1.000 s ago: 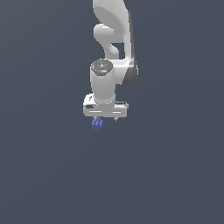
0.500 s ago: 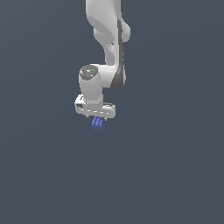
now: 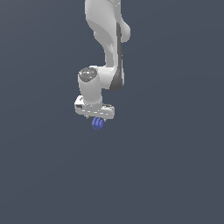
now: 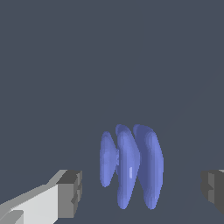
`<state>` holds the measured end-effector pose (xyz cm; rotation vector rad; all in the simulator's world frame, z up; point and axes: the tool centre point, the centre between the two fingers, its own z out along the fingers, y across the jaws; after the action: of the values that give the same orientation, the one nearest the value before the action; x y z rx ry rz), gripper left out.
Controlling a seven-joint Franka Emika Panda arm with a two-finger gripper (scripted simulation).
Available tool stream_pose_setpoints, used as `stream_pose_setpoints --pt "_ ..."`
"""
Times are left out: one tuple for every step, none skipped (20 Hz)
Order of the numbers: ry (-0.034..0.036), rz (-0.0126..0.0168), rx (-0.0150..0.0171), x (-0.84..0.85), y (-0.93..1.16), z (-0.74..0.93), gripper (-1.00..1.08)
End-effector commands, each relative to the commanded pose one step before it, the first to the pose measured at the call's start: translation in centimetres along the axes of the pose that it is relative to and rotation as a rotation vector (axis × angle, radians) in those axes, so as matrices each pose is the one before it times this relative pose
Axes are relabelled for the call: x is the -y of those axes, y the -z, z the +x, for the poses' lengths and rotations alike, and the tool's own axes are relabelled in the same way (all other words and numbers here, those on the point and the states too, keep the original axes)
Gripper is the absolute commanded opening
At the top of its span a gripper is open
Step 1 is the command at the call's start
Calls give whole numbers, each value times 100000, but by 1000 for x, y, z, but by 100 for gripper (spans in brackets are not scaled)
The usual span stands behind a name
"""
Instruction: Pick up the object and move it to a goal position.
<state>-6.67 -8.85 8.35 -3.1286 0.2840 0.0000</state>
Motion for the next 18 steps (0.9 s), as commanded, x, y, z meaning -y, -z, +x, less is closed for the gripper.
stream_pose_setpoints --pt "-64 -14 81 -33 -910 -81 100" --pt "0 0 0 3 -499 -25 100" --pt "-65 -7 -23 -32 -543 -27 100" --pt "0 0 0 3 -530 -21 100" --pt "-65 -5 -24 -32 -452 -14 100" --pt "0 0 0 3 -399 -4 100" --pt "0 0 0 3 -332 5 100" --pt "-63 7 -28 -32 -248 12 100" --pt "0 0 0 2 -199 17 100" --pt "0 0 0 2 -138 17 100" --pt "0 0 0 1 -81 13 100" --pt "0 0 0 0 -26 5 100" --pt "0 0 0 0 0 0 -100" --pt "0 0 0 0 0 0 -100" --pt "0 0 0 0 0 0 -100" --pt "0 0 0 0 0 0 -100" --pt "0 0 0 0 0 0 -100" --pt "0 0 0 0 0 0 -100"
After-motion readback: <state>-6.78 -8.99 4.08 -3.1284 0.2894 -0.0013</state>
